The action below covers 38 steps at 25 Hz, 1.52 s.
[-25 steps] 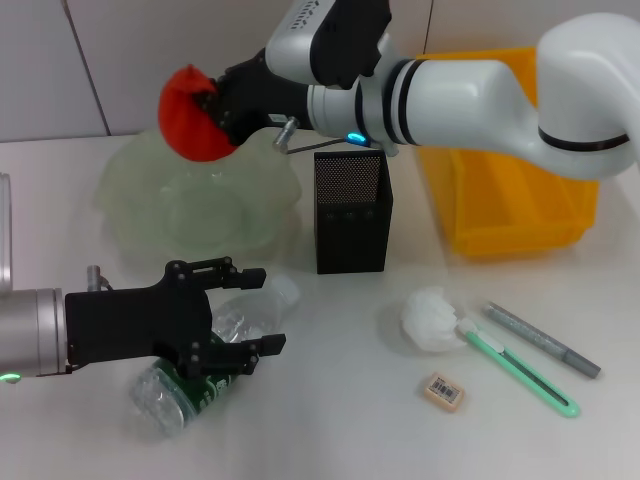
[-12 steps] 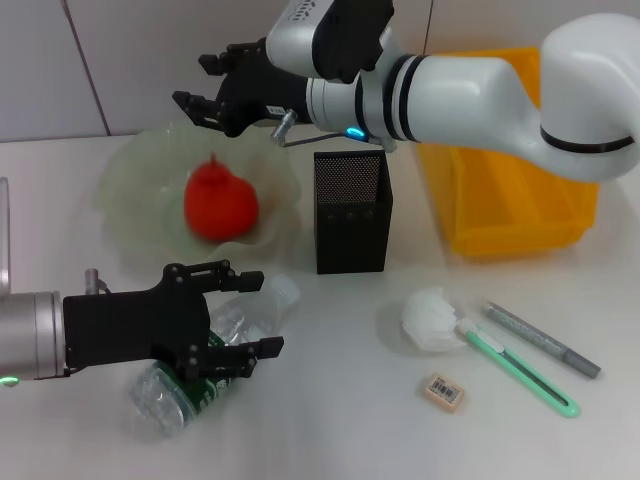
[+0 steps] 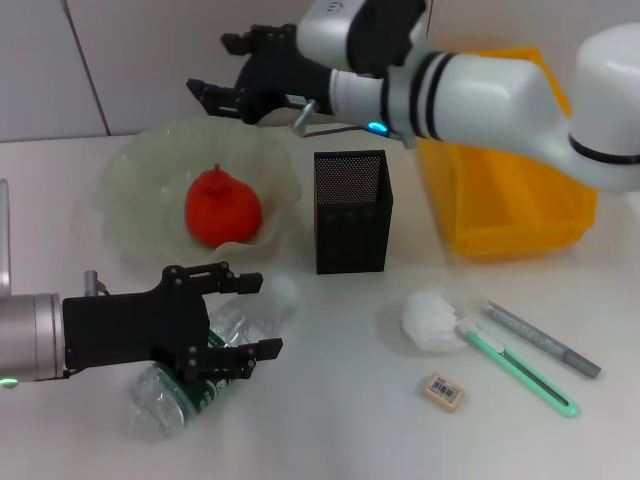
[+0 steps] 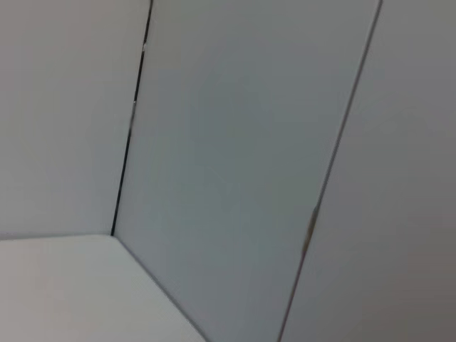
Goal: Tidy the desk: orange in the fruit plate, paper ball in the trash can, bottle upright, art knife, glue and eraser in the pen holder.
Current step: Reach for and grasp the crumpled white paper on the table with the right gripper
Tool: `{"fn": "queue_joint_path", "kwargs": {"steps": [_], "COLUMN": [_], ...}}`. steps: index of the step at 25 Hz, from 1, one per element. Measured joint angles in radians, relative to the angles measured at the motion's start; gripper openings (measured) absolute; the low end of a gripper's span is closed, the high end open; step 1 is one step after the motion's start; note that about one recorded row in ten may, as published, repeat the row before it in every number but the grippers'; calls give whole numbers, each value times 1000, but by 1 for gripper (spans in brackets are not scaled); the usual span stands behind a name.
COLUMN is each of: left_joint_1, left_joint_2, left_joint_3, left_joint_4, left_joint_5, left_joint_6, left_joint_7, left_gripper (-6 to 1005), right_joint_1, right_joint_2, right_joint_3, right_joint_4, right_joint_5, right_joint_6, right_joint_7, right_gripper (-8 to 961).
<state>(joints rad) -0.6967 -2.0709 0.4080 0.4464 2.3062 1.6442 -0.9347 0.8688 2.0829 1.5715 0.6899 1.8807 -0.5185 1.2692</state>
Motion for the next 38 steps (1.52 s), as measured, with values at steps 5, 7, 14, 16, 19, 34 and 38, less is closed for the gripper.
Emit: {"fn": "queue_joint_path", "kwargs": {"steps": [5,7,14,16,19,34,38], "left_joint_1": [2,3,8,10,10,15,17], "left_joint_2": [0,0,1,0,0,0,-1], "left_joint_3": [0,0,13,13,13,14,14], "left_joint_4": [0,-1,-2,-2,-2,-1,-1], "left_joint_5": [2,2,-3,-4,-4,-5,-5], "left_joint_6": [-7,-7,-7,-8,-8,-9,-9], "left_joint_7": [-2,-2,-6,-6,-6,-5,-6], "left_gripper": [766,766,766,767,767,766,766], "right_joint_1": [-84,-120,-270,-341,-386,-721,-776], "right_joint_2": [-1,-1,2,4,4,1,1], "right_joint_3": [1,-1,-30,-57,-81,-176,-169], "right_joint_4": [99,140,286,356,408,687,718], "right_joint_5": [0,-1,-2,-2,-1,-3,-3], "right_joint_6": [-3,-5,-38,-52,-53,-78,-96], "right_joint_7": [-12,-12,-43,-67,-68,-131,-131], "right_gripper": [677,701,736,736,735,734,733]}}
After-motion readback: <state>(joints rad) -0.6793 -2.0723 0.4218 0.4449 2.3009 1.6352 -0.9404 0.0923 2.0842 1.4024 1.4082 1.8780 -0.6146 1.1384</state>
